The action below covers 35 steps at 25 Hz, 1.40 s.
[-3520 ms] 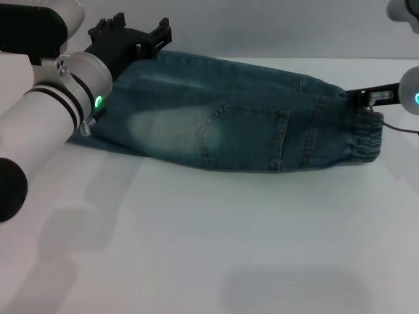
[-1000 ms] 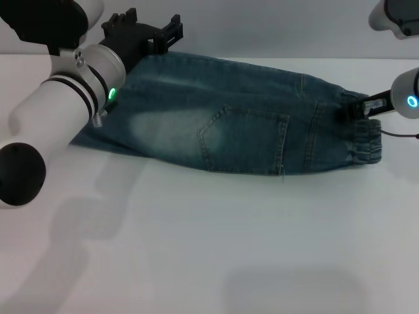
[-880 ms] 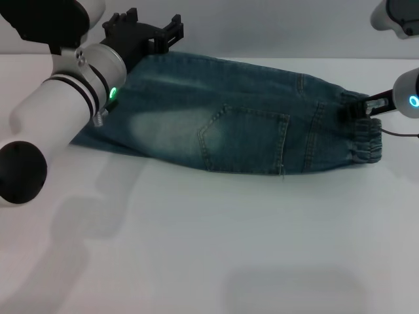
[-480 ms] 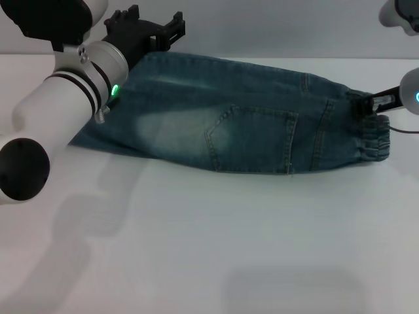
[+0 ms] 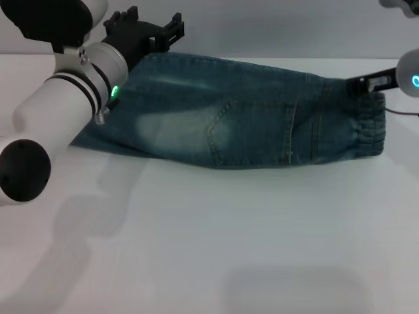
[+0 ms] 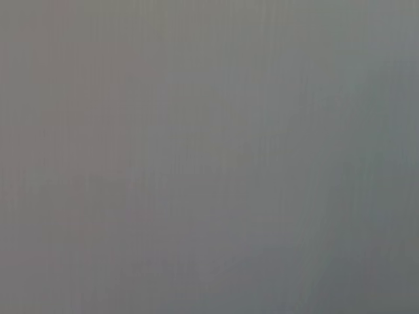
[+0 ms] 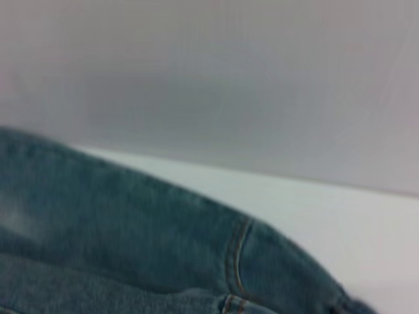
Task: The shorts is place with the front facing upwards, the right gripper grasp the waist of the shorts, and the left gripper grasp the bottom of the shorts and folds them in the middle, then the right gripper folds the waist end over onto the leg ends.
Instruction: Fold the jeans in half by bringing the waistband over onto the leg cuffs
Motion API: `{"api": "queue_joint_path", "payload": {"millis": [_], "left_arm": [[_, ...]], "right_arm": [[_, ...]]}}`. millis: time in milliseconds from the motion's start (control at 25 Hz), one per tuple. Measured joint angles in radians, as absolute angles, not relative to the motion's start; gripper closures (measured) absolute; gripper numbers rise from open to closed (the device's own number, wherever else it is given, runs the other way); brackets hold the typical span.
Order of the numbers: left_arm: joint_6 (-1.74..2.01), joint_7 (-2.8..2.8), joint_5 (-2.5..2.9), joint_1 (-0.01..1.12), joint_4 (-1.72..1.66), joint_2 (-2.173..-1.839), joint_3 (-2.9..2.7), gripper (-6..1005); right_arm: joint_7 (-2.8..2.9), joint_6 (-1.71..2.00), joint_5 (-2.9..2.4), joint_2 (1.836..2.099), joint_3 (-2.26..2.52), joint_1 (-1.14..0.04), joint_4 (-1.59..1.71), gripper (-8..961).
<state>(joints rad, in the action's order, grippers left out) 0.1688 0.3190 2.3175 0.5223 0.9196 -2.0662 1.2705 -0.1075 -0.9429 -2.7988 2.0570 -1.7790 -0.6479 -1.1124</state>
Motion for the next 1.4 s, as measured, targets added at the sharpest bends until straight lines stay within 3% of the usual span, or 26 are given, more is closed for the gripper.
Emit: {"api": "queue_joint_path", "payload": {"millis": [520, 840, 1400], "left_arm": [[0.185, 0.318, 2.317, 0.562, 0.86, -2.068, 1.266, 140], [0.2, 0.316, 2.316, 0.566, 0.844, -2.068, 1.265, 139], [0.2, 0.316, 2.316, 0.58, 0.818, -2.068, 1.264, 139]], "right_arm": [[-0.107, -0.809, -2.806, 2.03, -1.869, -0.728, -0.98, 938], [-0.131, -0.607, -2.828, 2.016, -1.93, -0.802, -0.706, 937], [-0.159, -0.439, -2.827, 2.035, -1.92, -0.744, -0.701, 805]]}}
